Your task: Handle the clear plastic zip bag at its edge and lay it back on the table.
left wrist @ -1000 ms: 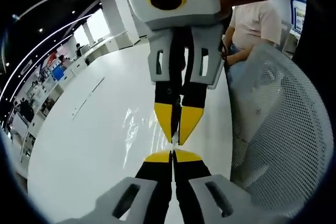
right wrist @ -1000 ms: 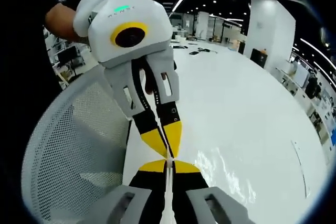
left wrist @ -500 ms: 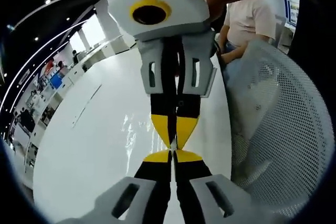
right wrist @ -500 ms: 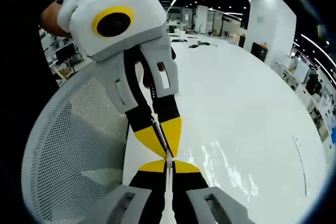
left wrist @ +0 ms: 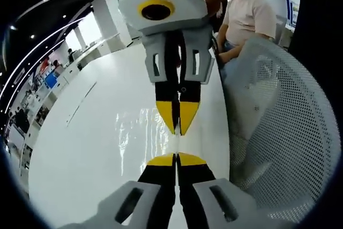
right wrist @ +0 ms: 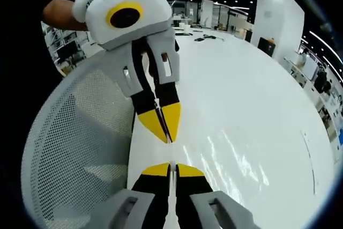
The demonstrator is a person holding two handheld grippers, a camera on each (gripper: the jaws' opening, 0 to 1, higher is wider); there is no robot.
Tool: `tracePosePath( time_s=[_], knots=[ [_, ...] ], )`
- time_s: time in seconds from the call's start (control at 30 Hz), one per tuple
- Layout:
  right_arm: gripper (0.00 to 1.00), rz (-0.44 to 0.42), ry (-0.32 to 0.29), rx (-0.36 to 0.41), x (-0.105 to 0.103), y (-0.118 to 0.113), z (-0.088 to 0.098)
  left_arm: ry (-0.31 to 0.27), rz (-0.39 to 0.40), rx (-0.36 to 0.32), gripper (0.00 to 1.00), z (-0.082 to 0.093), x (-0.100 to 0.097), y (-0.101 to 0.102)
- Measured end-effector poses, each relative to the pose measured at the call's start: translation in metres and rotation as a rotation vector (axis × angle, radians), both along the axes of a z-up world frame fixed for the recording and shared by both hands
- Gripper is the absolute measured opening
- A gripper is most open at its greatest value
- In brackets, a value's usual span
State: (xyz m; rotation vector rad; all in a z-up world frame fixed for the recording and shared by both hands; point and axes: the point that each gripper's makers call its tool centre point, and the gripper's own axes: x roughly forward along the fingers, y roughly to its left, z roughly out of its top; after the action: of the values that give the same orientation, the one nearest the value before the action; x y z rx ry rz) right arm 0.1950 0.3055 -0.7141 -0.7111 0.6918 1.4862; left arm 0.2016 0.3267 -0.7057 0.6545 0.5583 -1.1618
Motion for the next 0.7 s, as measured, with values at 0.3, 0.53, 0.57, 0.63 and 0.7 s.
tracePosePath(
  time_s=[0.3,0.53,0.57,0.63,0.7],
  knots=[
    [0.0,0.001,-0.011,0.004,-0.002,0.006,0.009,-0.054,-0.013,0.057,0.0,0.001,0.006,-0.004],
    [0.0,0.004,-0.018,-0.001,-0.002,0.009,0.009,-0.056,-0.035,0.059,0.01,0.002,0.005,-0.015],
    [0.0,0.003,-0.019,0.001,-0.003,0.009,0.009,-0.058,-0.036,0.06,0.0,0.002,0.005,-0.015],
    [0.0,0.0,-0.017,0.002,-0.002,0.009,0.009,-0.053,-0.033,0.056,0.0,0.001,0.004,-0.016],
    [0.0,0.0,-0.016,0.002,-0.002,0.009,0.009,-0.049,-0.051,0.056,0.0,0.0,0.002,-0.016]
  ],
)
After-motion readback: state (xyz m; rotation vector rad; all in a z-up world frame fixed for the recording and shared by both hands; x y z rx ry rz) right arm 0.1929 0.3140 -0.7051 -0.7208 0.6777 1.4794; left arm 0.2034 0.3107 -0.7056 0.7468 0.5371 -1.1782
